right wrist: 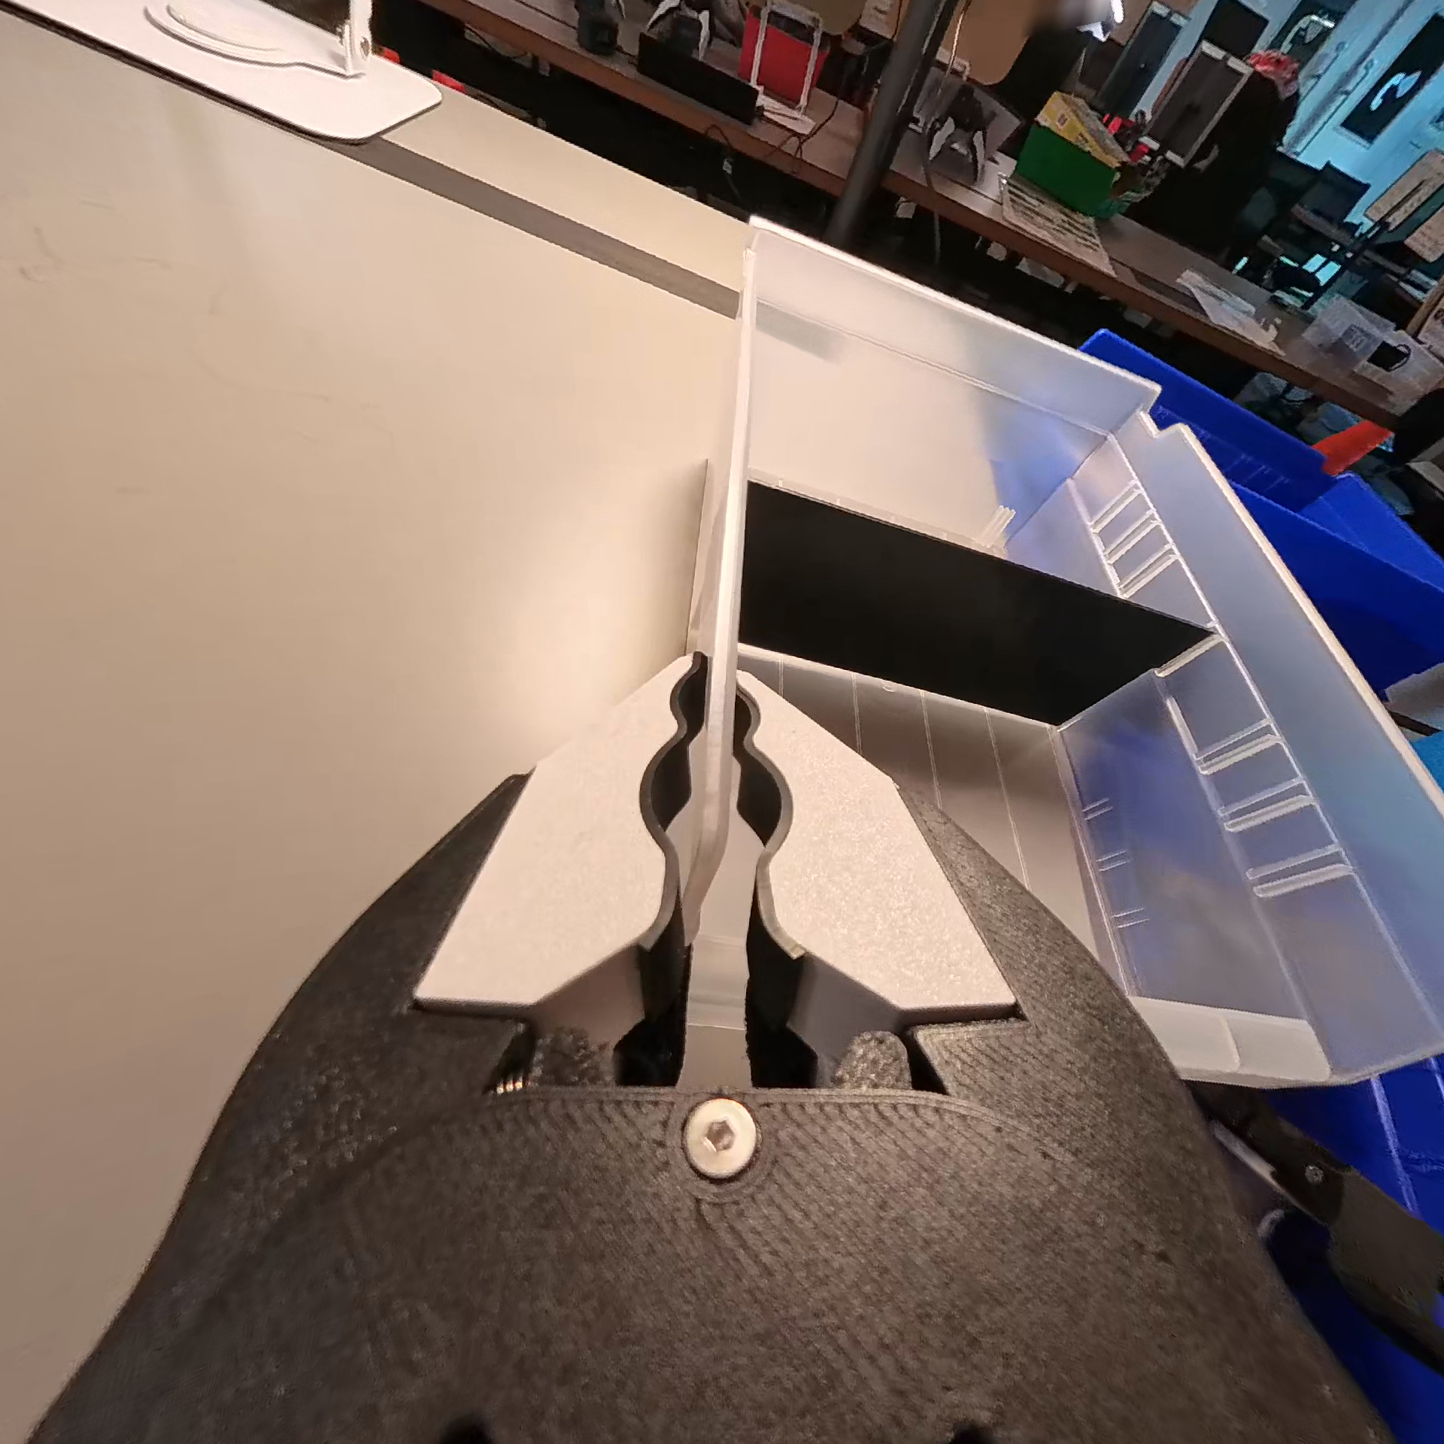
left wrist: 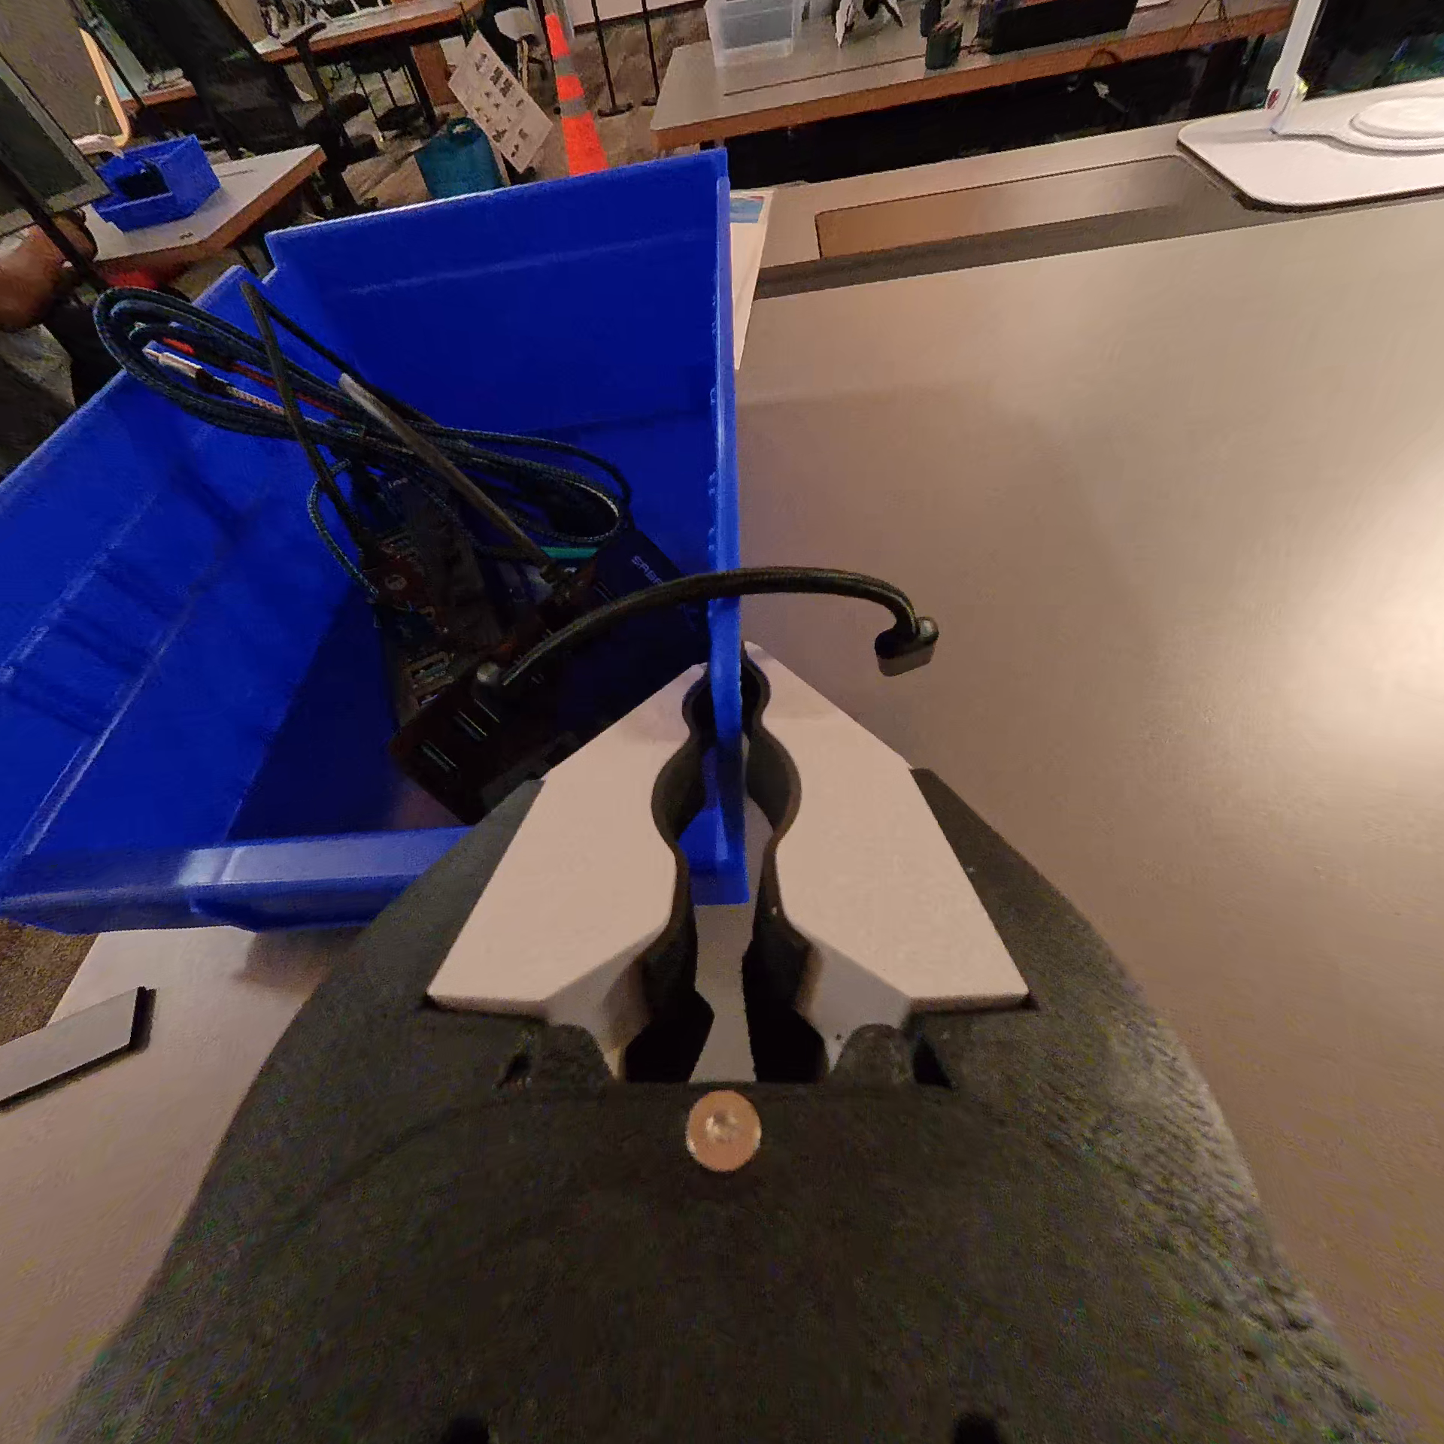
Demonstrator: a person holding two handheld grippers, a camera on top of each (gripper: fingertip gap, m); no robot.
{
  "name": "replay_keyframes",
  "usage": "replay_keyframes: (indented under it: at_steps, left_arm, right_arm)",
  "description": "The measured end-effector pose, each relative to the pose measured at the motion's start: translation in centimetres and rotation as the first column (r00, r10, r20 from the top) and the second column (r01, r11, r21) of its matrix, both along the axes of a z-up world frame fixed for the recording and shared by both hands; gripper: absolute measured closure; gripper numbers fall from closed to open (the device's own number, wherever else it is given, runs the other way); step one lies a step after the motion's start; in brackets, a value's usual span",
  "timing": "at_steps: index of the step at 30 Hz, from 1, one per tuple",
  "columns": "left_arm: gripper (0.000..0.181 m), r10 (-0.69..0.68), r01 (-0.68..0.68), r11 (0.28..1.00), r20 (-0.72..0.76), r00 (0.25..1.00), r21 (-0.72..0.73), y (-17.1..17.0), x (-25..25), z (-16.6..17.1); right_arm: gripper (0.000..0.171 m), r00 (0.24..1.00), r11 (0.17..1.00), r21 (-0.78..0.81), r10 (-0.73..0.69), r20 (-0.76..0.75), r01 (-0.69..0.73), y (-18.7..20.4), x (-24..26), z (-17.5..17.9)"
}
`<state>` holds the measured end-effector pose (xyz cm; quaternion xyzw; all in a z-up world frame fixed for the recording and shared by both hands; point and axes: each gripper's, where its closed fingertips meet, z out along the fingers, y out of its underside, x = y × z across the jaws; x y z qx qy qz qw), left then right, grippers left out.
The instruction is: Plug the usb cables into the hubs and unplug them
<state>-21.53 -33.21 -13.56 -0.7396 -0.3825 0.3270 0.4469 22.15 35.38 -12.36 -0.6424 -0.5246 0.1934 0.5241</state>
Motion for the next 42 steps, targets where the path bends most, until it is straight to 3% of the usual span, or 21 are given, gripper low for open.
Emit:
replay_keyframes:
  at_steps: [10, 11, 13, 16, 19, 21, 22, 23, 25, 27, 28, 30, 32, 33, 36, 39, 42]
  left_arm:
    - [0.175, 0.020, -0.020, 1.000, -0.013, 1.000, 0.005, 0.0, 0.2, 0.3]
    - [0.169, 0.028, -0.028, 1.000, -0.017, 0.999, 0.008, -0.1, 0.5, 0.5]
    - [0.139, 0.030, -0.030, 0.999, -0.012, 0.999, 0.037, -0.4, 1.8, 1.4]
    - [0.129, -0.007, 0.010, 0.982, -0.019, 1.000, 0.190, -0.1, 5.2, 4.2]
    - [0.128, -0.097, 0.135, 0.908, -0.114, 0.989, 0.398, 2.3, 9.3, 8.8]
    - [0.127, -0.190, 0.292, 0.780, -0.235, 0.953, 0.554, 5.8, 12.4, 12.3]
    - [0.127, -0.242, 0.388, 0.668, -0.308, 0.920, 0.635, 8.2, 14.2, 14.0]
    - [0.124, -0.293, 0.467, 0.523, -0.364, 0.884, 0.713, 10.8, 16.0, 15.2]
    - [0.119, -0.417, 0.527, 0.159, -0.427, 0.802, 0.835, 16.7, 19.7, 16.0]
    - [0.114, -0.552, 0.383, -0.205, -0.429, 0.715, 0.901, 22.9, 22.8, 15.3]
    - [0.112, -0.611, 0.270, -0.336, -0.427, 0.666, 0.902, 25.7, 24.2, 14.7]
    - [0.107, -0.678, 0.093, -0.470, -0.427, 0.598, 0.878, 30.3, 26.4, 13.9]
    - [0.099, -0.719, 0.071, -0.458, -0.416, 0.557, 0.886, 34.0, 28.8, 13.2]
    - [0.098, -0.726, 0.114, -0.433, -0.421, 0.543, 0.894, 35.1, 29.9, 13.1]
    - [0.099, -0.680, 0.231, -0.346, -0.413, 0.607, 0.909, 35.6, 30.1, 13.0]
    - [0.098, -0.661, 0.325, -0.288, -0.433, 0.613, 0.901, 35.8, 30.8, 13.5]
    - [0.099, -0.646, 0.357, -0.219, -0.409, 0.645, 0.908, 36.2, 30.9, 13.2]
  right_arm:
    - [0.169, 0.999, 0.999, -0.008, -0.041, -0.013, 0.040, 0.9, -1.5, 0.0]
    - [0.168, 0.999, 0.999, -0.021, -0.050, -0.016, 0.049, 0.9, -1.2, 0.0]
    - [0.151, 0.998, 0.997, -0.045, -0.065, -0.012, 0.065, 0.6, -0.1, 0.0]
    - [0.129, 0.993, 0.990, -0.087, -0.113, -0.032, 0.110, -0.3, 2.9, 1.0]
    - [0.121, 0.982, 0.987, -0.141, -0.102, -0.158, 0.080, -3.1, 4.2, 4.4]
    - [0.118, 0.943, 0.976, -0.210, -0.014, -0.331, -0.059, -6.8, 2.6, 7.9]
    - [0.116, 0.899, 0.957, -0.241, 0.043, -0.436, -0.163, -9.1, 1.2, 9.7]
    - [0.115, 0.832, 0.922, -0.265, 0.097, -0.546, -0.281, -11.7, -0.4, 11.6]
    - [0.111, 0.630, 0.811, -0.276, 0.141, -0.764, -0.516, -16.8, -3.4, 15.1]
    - [0.112, 0.428, 0.697, -0.289, 0.028, -0.904, -0.656, -19.9, -5.9, 17.0]
    - [0.112, 0.353, 0.628, -0.313, -0.064, -0.933, -0.712, -20.8, -7.2, 17.2]
    - [0.108, 0.279, 0.459, -0.358, -0.231, -0.932, -0.813, -22.6, -10.0, 16.7]
    - [0.103, 0.280, 0.328, -0.381, -0.315, -0.907, -0.864, -24.2, -12.6, 16.0]
    - [0.101, 0.286, 0.318, -0.391, -0.328, -0.900, -0.864, -24.4, -13.4, 15.7]
    - [0.100, 0.267, 0.425, -0.416, -0.366, -0.891, -0.804, -22.6, -13.5, 15.0]
    - [0.101, 0.255, 0.417, -0.407, -0.373, -0.892, -0.813, -22.5, -13.5, 14.7]
    - [0.107, 0.216, 0.466, -0.373, -0.356, -0.909, -0.802, -22.3, -13.0, 14.8]
